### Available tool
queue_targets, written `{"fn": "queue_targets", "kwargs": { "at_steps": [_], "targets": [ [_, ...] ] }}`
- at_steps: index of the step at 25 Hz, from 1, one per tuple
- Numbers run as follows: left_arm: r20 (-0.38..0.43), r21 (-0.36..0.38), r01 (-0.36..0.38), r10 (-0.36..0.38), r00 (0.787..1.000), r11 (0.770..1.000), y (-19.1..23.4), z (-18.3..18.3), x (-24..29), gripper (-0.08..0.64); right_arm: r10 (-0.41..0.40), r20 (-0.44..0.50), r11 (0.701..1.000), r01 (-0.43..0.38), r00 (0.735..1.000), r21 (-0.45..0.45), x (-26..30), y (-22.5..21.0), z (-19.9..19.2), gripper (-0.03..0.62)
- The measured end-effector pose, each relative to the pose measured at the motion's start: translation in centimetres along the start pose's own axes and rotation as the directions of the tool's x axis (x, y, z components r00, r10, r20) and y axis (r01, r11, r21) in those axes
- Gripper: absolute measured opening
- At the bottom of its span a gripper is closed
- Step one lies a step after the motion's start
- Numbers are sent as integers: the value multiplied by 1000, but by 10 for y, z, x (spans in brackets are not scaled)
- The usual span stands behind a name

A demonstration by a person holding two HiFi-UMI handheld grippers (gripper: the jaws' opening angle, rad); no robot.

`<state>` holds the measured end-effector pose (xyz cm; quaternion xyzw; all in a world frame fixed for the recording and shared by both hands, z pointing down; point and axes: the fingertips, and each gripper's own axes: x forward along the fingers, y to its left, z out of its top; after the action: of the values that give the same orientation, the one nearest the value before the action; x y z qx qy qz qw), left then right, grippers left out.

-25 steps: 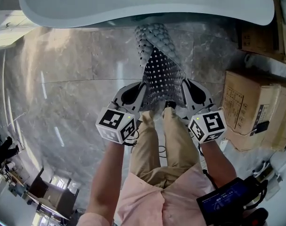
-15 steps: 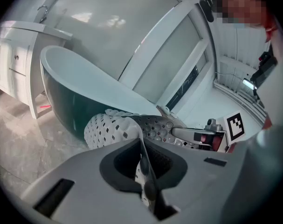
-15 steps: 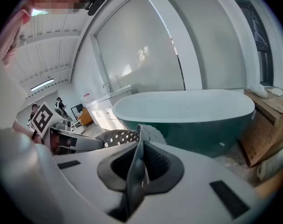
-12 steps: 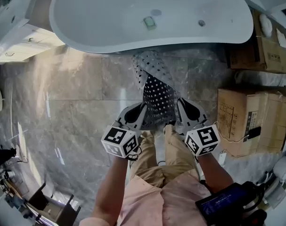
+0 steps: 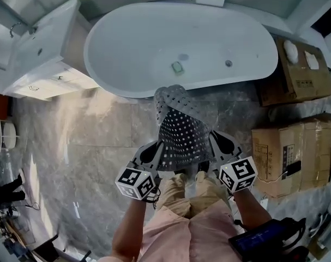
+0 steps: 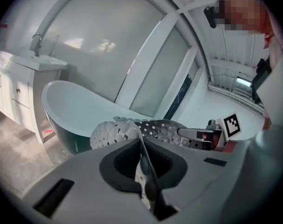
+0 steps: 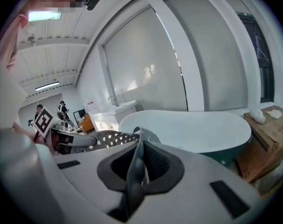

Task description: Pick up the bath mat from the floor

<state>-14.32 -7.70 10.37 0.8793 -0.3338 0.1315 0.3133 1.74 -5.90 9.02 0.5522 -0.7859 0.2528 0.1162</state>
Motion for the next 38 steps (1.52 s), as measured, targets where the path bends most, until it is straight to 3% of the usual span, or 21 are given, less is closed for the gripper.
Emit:
{"fn": "queue_targets", "kwargs": {
  "at_steps": [7,16,31,38],
  "targets": [
    [54,58,-47,44,998,997,8,39,-37,34,4,36,999,-2,999,-44,-24,1,41,25],
    [115,115,-108,95,989,987,-4,72,-63,34,-7,68,999,10,998,-53,-68,-7,61,26],
    [270,150,-289,242,932,945,1,124,-93,34,-119,181,987,137,976,-88,-108,-44,104,26],
    [322,168,-328,263,909,930,-10,137,-89,34,-141,228,982,166,963,-94,-121,-61,117,26]
  ]
}}
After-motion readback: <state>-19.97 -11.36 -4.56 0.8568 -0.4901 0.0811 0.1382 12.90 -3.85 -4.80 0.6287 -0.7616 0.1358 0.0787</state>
